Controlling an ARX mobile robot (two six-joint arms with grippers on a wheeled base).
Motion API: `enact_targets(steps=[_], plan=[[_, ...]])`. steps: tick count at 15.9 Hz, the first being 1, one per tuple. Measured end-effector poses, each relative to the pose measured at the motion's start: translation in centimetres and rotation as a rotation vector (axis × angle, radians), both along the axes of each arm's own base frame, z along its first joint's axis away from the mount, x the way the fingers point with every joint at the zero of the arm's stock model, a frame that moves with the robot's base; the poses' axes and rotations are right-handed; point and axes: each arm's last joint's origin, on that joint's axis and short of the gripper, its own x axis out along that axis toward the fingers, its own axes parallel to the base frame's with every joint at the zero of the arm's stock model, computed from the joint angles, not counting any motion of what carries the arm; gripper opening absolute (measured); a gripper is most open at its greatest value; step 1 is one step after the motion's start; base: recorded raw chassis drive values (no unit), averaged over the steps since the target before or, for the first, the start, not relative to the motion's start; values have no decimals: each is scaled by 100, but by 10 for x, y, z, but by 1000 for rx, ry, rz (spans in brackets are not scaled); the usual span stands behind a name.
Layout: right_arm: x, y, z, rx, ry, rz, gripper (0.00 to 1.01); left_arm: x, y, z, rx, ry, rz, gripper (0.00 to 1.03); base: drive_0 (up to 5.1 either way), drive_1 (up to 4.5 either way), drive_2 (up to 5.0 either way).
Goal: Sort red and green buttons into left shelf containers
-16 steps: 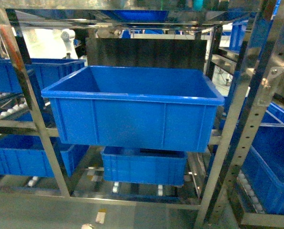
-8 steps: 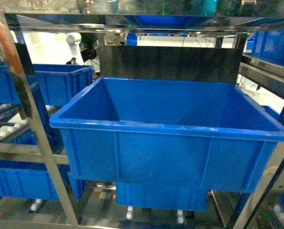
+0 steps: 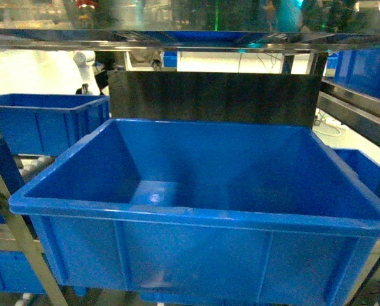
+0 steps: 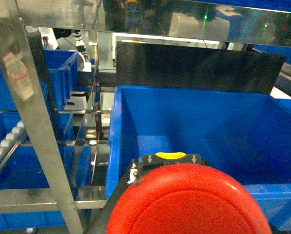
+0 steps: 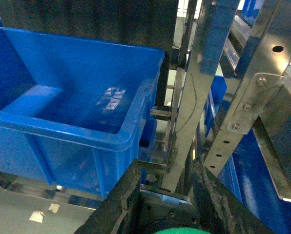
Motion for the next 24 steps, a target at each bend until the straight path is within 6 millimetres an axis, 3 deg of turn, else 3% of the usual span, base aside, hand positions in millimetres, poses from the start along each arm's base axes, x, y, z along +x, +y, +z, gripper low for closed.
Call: enact_targets(steps=[3, 13, 16, 20, 24], plan=[[0, 0, -1, 3, 9, 0, 29, 1, 0, -2, 0, 11, 1, 25, 0, 414, -413], [2, 2, -1, 2, 0, 21, 29, 1, 0, -2, 0, 13, 0, 25, 0, 0, 0], [8, 25, -6, 15, 8, 202, 29, 1, 0, -2, 0, 13, 0, 25, 0, 0, 0], [25, 46, -14, 42, 41, 261, 29, 1, 0, -2, 0, 12, 0, 25, 0, 0, 0], [56, 63, -13, 59, 42, 293, 29, 1, 0, -2, 0, 12, 0, 25, 0, 0, 0]])
